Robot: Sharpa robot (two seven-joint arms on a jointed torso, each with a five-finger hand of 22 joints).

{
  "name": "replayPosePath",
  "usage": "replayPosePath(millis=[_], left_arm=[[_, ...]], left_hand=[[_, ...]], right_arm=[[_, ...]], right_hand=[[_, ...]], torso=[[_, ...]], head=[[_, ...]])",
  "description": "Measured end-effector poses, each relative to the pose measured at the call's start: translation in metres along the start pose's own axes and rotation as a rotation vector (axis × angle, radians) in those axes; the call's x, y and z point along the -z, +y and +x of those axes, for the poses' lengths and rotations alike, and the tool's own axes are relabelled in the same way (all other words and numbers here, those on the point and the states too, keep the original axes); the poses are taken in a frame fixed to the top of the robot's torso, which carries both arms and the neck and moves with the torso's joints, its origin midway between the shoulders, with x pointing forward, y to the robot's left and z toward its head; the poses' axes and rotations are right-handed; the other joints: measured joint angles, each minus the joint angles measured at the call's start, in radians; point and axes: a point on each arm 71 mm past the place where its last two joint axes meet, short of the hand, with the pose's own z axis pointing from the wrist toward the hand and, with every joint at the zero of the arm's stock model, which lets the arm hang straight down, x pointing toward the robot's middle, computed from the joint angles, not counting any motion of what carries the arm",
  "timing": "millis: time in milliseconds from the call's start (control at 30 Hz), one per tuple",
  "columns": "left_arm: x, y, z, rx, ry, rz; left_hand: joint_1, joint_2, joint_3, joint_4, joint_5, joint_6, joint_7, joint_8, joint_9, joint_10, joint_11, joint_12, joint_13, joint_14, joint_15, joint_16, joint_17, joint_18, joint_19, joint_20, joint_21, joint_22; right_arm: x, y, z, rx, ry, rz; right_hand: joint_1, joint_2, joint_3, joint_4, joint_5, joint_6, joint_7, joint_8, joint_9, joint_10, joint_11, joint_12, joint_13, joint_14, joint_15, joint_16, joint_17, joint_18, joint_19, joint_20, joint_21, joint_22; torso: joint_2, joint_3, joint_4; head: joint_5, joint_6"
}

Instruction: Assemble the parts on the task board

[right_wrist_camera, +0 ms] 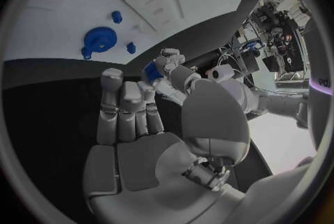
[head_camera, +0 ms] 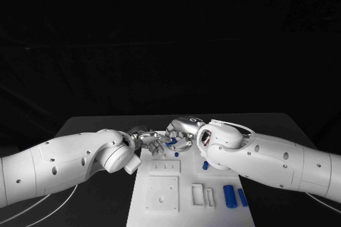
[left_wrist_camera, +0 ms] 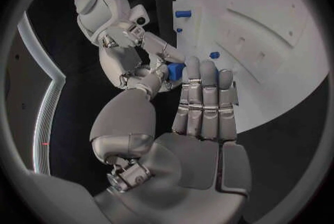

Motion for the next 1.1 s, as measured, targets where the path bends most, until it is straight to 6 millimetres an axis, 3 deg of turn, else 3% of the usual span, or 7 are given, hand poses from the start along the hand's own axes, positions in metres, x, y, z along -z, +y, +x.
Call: replayPosePath(millis=[100, 267, 667, 1100], left_arm=[[0.0001, -0.0004, 0.0001, 0.0, 0.003, 0.002], [0.0002, 0.0002, 0.0002, -0.001, 0.005, 0.001], [0.0004, 0.0009, -0.0002, -0.001, 0.007, -0.002], [0.0003, 0.0016, -0.0004, -0.007, -0.001, -0.001]], left_hand=[[0.044, 0.002, 0.084, -0.004, -0.05, 0.0, 0.0, -0.01, 0.002, 0.0, 0.0, 0.0, 0.0, 0.0, 0.0, 0.0, -0.005, -0.001, 0.0, 0.0, 0.001, -0.006], [0.059, -0.008, 0.145, -0.003, -0.055, -0.002, 0.002, -0.017, 0.008, 0.0, 0.0, 0.0, 0.0, 0.0, 0.0, 0.0, -0.008, -0.006, 0.0, 0.0, 0.006, -0.008], [0.064, -0.004, 0.17, -0.001, -0.05, 0.01, -0.002, -0.016, 0.019, 0.004, -0.004, 0.0, 0.002, 0.0, 0.0, 0.011, -0.008, -0.006, 0.0, 0.0, 0.014, -0.009], [0.036, 0.001, 0.183, 0.01, -0.051, 0.022, 0.007, 0.013, 0.026, 0.056, -0.034, 0.047, 0.03, 0.049, -0.038, 0.071, 0.007, -0.006, 0.044, -0.012, 0.074, -0.005]], right_arm=[[0.0, -0.001, 0.0007, 0.001, 0.003, 0.004], [0.0, -0.0007, 0.0005, 0.001, 0.002, 0.004], [0.0001, -0.0003, 0.0011, 0.0, 0.003, 0.003], [0.0002, 0.0, 0.0029, -0.003, 0.006, 0.002]], right_hand=[[0.001, -0.001, 0.0, 0.0, 0.0, -0.001, 0.001, 0.0, 0.0, 0.0, 0.0, 0.0, 0.0, 0.0, 0.0, 0.0, 0.001, 0.0, 0.0, 0.0, 0.0, 0.0], [0.001, -0.001, -0.001, -0.001, 0.0, -0.001, 0.001, 0.0, 0.002, 0.0, 0.0, 0.0, 0.0, 0.0, 0.0, 0.0, 0.001, 0.0, 0.0, 0.0, 0.0, 0.0], [0.001, -0.001, -0.001, -0.001, 0.0, -0.001, 0.001, 0.0, 0.001, 0.0, 0.0, 0.0, 0.0, 0.0, 0.0, 0.0, 0.001, 0.0, 0.0, 0.0, 0.0, 0.0], [0.001, -0.001, -0.014, 0.006, 0.006, -0.002, 0.002, -0.004, 0.0, 0.0, 0.0, 0.0, 0.001, 0.0, 0.0, 0.0, 0.002, 0.0, -0.002, 0.002, 0.0, 0.0]], torso=[[0.0, 0.0001, 0.0], [0.0, 0.0001, 0.0007], [0.0, 0.0003, 0.0004], [-0.001, 0.0004, 0.0005]], head=[[0.0, -0.001], [-0.001, -0.001], [0.0, -0.002], [0.0, -0.004]])
